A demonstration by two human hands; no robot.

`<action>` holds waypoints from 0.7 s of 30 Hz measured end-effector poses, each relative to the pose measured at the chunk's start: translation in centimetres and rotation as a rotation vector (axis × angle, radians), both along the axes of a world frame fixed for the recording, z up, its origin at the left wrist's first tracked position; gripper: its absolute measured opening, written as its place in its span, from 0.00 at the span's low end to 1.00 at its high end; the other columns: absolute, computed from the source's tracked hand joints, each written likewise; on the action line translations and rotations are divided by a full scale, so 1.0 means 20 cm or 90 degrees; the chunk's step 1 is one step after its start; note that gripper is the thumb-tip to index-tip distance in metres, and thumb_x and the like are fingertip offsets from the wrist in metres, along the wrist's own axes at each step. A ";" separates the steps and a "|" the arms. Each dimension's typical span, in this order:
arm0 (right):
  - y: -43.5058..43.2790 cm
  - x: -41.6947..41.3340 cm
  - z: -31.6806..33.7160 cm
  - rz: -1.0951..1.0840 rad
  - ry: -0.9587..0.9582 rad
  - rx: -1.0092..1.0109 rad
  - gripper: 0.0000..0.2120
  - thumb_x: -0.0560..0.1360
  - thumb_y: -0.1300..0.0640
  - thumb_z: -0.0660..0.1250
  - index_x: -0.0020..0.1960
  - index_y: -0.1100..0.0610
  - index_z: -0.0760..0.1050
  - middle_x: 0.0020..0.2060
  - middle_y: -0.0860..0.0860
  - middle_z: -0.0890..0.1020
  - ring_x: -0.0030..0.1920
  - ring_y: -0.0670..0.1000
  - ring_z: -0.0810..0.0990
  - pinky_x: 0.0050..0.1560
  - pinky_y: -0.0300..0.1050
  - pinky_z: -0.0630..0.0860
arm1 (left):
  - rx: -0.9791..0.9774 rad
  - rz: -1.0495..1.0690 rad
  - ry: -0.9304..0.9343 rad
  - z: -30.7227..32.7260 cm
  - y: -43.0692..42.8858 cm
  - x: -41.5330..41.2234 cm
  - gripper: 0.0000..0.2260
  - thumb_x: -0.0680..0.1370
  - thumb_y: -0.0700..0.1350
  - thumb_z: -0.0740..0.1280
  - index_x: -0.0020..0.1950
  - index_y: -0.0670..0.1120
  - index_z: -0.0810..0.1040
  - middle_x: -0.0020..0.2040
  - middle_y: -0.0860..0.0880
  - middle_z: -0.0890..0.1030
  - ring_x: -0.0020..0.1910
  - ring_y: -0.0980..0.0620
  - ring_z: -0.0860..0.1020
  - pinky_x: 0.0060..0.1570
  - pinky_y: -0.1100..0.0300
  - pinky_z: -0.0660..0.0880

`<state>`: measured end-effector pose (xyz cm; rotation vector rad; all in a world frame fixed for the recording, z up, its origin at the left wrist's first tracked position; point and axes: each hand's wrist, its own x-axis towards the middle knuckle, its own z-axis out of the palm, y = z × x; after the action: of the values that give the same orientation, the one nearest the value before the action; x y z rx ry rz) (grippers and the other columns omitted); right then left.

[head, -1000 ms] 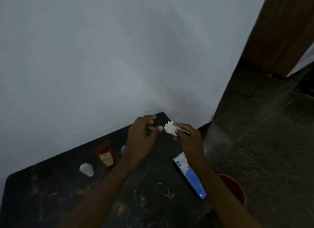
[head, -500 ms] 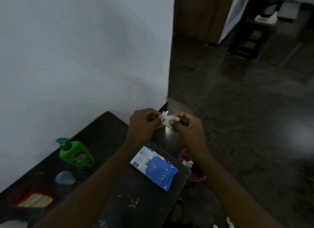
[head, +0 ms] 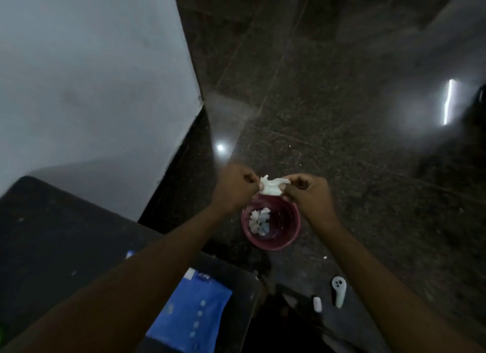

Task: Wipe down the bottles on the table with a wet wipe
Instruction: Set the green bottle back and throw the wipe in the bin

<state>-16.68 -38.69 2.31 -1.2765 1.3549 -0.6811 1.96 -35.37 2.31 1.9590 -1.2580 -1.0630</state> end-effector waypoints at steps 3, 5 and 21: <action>-0.08 -0.06 -0.35 -0.026 0.061 0.052 0.06 0.72 0.68 0.72 0.42 0.58 0.83 0.36 0.57 0.85 0.36 0.54 0.84 0.36 0.42 0.81 | 0.070 -0.038 -0.010 -0.35 -0.11 -0.07 0.02 0.72 0.37 0.77 0.40 0.42 0.87 0.33 0.48 0.85 0.29 0.58 0.83 0.32 0.66 0.78; -0.13 -0.09 -0.62 -0.037 0.111 0.090 0.06 0.72 0.67 0.72 0.42 0.57 0.83 0.36 0.56 0.85 0.38 0.55 0.85 0.37 0.43 0.81 | 0.099 -0.064 -0.038 -0.60 -0.17 -0.13 0.01 0.71 0.38 0.78 0.40 0.43 0.88 0.35 0.47 0.86 0.32 0.55 0.83 0.33 0.65 0.79; -0.12 -0.15 -1.60 0.032 0.461 0.129 0.09 0.71 0.61 0.69 0.50 0.60 0.83 0.45 0.57 0.85 0.47 0.58 0.83 0.44 0.44 0.76 | 0.258 -0.257 -0.149 -1.67 -0.33 -0.39 0.13 0.78 0.43 0.69 0.57 0.35 0.81 0.57 0.37 0.83 0.59 0.39 0.80 0.52 0.52 0.72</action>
<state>-19.71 -41.04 -29.70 -1.4440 1.9028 -0.0175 -5.78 -41.90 -31.05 2.2333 -1.7285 -1.4053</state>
